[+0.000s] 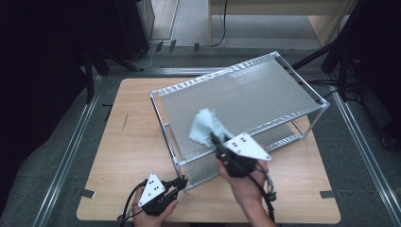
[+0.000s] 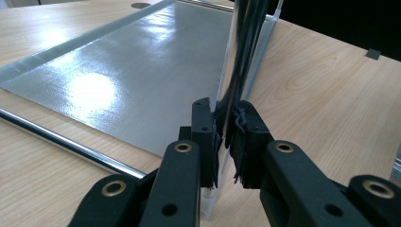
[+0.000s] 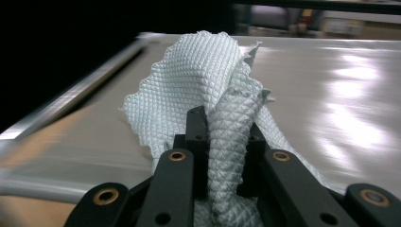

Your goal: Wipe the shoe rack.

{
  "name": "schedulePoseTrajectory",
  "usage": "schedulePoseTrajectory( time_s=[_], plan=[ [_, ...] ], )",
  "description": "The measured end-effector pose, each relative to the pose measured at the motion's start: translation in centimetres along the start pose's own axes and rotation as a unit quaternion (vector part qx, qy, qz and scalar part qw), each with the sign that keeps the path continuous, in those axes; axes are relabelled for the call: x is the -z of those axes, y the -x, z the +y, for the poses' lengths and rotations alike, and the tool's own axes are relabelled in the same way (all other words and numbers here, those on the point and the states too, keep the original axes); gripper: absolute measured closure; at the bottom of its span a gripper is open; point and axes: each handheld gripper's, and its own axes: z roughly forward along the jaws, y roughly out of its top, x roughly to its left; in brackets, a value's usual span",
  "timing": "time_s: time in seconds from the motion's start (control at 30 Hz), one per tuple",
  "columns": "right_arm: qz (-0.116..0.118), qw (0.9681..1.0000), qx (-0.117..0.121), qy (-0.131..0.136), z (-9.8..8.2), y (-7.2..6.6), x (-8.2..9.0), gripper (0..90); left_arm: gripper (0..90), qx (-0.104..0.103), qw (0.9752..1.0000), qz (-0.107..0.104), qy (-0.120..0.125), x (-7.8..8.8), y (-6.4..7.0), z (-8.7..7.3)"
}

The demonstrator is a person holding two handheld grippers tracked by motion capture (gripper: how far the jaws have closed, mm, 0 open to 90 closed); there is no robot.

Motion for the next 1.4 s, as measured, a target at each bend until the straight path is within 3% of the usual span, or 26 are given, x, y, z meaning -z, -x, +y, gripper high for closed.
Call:
schedulePoseTrajectory(
  time_s=[0.07, 0.13, 0.23, 0.43, 0.57, 0.7, 0.8, 0.83, 0.87, 1.0, 1.17, 1.3, 1.4],
  plan=[
    [-0.036, 0.9991, -0.021, 0.003, -0.1, 3.0, 0.8, 79.1, 80.9, 0.001, 1.0, 0.0, 0.0, -0.1, -0.1, 0.0],
    [-0.069, 0.9973, -0.025, 0.009, -0.3, 5.5, 1.7, 78.6, 80.9, 0.001, 1.0, 0.0, 0.001, -0.1, -0.1, 0.0],
    [-0.099, 0.9936, -0.052, 0.02, -0.7, 8.5, 3.7, 78.3, 80.9, 0.001, 1.0, 0.002, 0.001, -0.1, -0.1, 0.0],
    [-0.152, 0.984, -0.09, 0.021, -3.2, 11.9, 7.0, 79.1, 80.9, 0.003, 1.0, 0.003, 0.002, -0.2, -0.3, 0.1],
    [-0.179, 0.9785, -0.1, -0.022, -7.2, 13.3, 7.6, 79.4, 80.9, 0.003, 1.0, 0.002, 0.003, -0.3, -0.5, 0.1],
    [-0.196, 0.9704, -0.121, -0.074, -11.9, 14.7, 7.2, 79.7, 80.9, 0.004, 1.0, 0.001, 0.003, -0.5, -0.5, 0.2],
    [-0.187, 0.9642, -0.127, -0.139, -14.6, 15.2, 6.0, 71.6, 80.8, 0.005, 1.0, -0.001, 0.002, -0.9, -0.5, 0.3],
    [-0.178, 0.964, -0.129, -0.15, -15.1, 15.1, 5.8, 60.9, 80.7, 0.005, 1.0, -0.001, 0.003, -1.0, -0.5, 0.4],
    [-0.167, 0.9661, -0.133, -0.145, -15.1, 14.7, 5.9, 54.4, 80.7, 0.006, 1.0, -0.002, 0.003, -1.1, -0.4, 0.4],
    [-0.137, 0.975, -0.128, -0.119, -13.9, 12.8, 6.2, 37.1, 80.5, 0.003, 0.9998, -0.017, 0.004, -1.6, -0.2, 0.5],
    [-0.112, 0.9828, -0.1, -0.107, -13.2, 9.3, 5.7, 25.4, 77.7, 0.006, 0.9995, -0.029, 0.006, -1.7, -0.1, 0.6],
    [-0.082, 0.9878, -0.083, -0.103, -12.9, 6.4, 4.4, 15.1, 60.6, 0.014, 0.9983, -0.053, 0.018, -0.7, -0.8, 0.5],
    [-0.057, 0.9901, -0.069, -0.108, -12.7, 4.7, 3.4, 14.5, 51.7, 0.028, 0.9978, -0.056, 0.02, 0.1, -1.4, 0.3]
  ],
)
